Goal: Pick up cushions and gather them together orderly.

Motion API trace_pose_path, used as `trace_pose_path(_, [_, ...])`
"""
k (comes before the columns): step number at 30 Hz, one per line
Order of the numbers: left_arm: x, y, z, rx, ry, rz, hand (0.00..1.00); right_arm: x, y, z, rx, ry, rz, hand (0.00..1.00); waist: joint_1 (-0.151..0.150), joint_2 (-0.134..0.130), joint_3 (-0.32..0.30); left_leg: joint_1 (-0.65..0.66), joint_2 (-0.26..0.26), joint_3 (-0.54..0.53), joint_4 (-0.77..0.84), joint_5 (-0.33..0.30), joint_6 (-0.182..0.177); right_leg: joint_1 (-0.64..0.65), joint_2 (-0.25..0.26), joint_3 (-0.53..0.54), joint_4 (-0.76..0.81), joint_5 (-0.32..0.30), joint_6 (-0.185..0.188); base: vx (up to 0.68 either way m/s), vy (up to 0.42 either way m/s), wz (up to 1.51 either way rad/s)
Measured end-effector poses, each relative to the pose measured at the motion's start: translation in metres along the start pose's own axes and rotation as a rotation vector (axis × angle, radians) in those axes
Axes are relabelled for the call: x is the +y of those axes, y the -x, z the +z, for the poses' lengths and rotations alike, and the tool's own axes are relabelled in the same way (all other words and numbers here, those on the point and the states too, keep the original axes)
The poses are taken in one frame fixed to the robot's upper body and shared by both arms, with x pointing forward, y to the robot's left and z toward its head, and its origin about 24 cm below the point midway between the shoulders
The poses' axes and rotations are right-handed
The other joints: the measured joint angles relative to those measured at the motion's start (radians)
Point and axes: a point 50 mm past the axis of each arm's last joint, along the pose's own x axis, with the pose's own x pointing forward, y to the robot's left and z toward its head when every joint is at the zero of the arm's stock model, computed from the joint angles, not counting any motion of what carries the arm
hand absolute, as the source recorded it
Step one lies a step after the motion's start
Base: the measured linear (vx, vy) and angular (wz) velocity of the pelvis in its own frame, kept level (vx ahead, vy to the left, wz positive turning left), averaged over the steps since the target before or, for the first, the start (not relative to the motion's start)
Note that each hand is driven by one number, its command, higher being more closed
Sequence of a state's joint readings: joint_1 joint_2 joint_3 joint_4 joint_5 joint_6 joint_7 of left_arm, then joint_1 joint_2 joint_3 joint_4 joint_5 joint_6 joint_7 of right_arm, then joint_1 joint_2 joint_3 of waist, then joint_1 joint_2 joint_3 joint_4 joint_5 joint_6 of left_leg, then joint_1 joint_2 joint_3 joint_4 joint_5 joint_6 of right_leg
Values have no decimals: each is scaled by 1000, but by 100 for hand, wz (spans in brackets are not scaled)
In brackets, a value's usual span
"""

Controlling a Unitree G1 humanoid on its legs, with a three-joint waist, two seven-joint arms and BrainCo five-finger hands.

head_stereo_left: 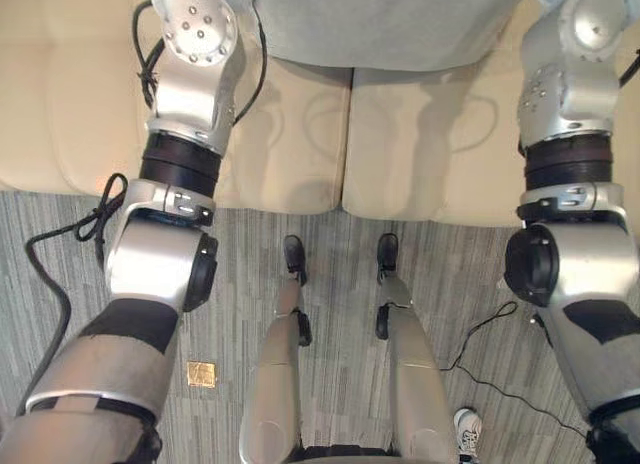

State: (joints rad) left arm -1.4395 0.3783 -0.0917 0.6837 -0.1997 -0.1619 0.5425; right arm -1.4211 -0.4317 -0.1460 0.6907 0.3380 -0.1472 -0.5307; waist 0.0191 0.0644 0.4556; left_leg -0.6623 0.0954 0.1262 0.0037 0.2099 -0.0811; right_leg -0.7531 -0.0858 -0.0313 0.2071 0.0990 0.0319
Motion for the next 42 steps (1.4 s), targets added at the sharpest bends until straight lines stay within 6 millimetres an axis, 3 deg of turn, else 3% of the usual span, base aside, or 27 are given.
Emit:
trace_pose_path(5, [5,-5,4,16,59,32,0,15,-3,15,-17,-60,32,0,2,0,0,12,6,2,-3,2,-3,9,4,-6,0,2,-2,3,-17,-1])
trace_pose_path(10, [12,-9,4,67,192,83,0,11,-5,21,-4,-145,-29,0,3,-1,-1,63,8,2,-53,25,-6,40,4,-12,-5,1,-2,4,-21,0])
trace_pose_path(14, [26,-6,5,53,285,135,0,-15,0,28,-62,-230,-119,0,3,-4,-2,96,2,0,-79,36,-3,62,5,-11,-9,-1,0,1,-4,1])
trace_pose_path(18, [49,27,-20,46,278,143,0,-60,25,3,-81,-144,-164,0,-5,-5,-3,157,-2,2,-106,37,-2,117,6,0,-22,-10,10,10,-6,0])
trace_pose_path(22, [63,82,-63,174,248,123,0,-118,64,-36,-6,9,-208,0,-17,-6,-4,204,-7,1,-106,24,-3,166,5,2,-26,-25,13,41,-31,0])
trace_pose_path(24, [65,109,-79,233,223,88,0,-133,86,-52,45,87,-183,0,-22,-8,-5,218,-7,1,-106,19,-5,178,6,6,-27,-30,15,29,-45,-4])
trace_pose_path(27, [51,162,-95,334,222,-27,0,-155,132,-73,140,192,-124,0,-21,-8,-6,254,-4,0,-106,13,-4,218,6,-3,-27,-38,15,37,-56,3])
trace_pose_path(29, [44,211,-108,453,216,-99,0,-165,174,-88,248,261,-60,0,-20,-14,-50,273,0,3,-106,-2,-2,232,0,-16,-16,-60,16,46,-54,4])
trace_pose_path(31, [49,258,-122,592,176,-146,0,-174,215,-103,377,323,-7,0,-17,-28,-109,291,2,12,-105,-21,-3,238,-2,-15,5,-80,13,73,-44,-4])
trace_pose_path(33, [57,296,-131,719,140,-174,0,-189,248,-112,490,375,4,0,-15,-33,-121,350,2,16,-91,-46,-6,300,-5,-17,12,-101,15,95,-39,-1])
trace_pose_path(36, [91,371,-148,987,-11,-226,0,-225,313,-121,743,485,22,0,-11,-52,-214,430,3,25,-47,-114,-7,393,-6,-10,15,-145,19,111,-21,-6])
trace_pose_path(38, [109,400,-153,1103,-79,-238,0,-243,336,-127,854,545,25,0,-12,-57,-250,462,0,26,-46,-123,-6,427,-5,-11,10,-157,24,127,5,-2])
trace_pose_path(39, [126,429,-158,1228,-149,-260,0,-258,361,-134,981,609,42,0,-16,-62,-279,485,0,25,-42,-135,-7,457,-4,-12,-6,-164,28,122,11,-1])
trace_pose_path(41, [141,453,-161,1338,-205,-270,0,-270,381,-139,1086,646,45,0,-19,-63,-296,503,0,25,-37,-142,-11,485,-4,-13,-23,-164,29,99,12,0])
trace_pose_path(42, [160,482,-161,1465,-271,-265,0,-284,406,-143,1217,687,54,0,-19,-62,-309,528,-1,25,-36,-149,-12,520,-3,-13,-46,-160,32,115,19,0])
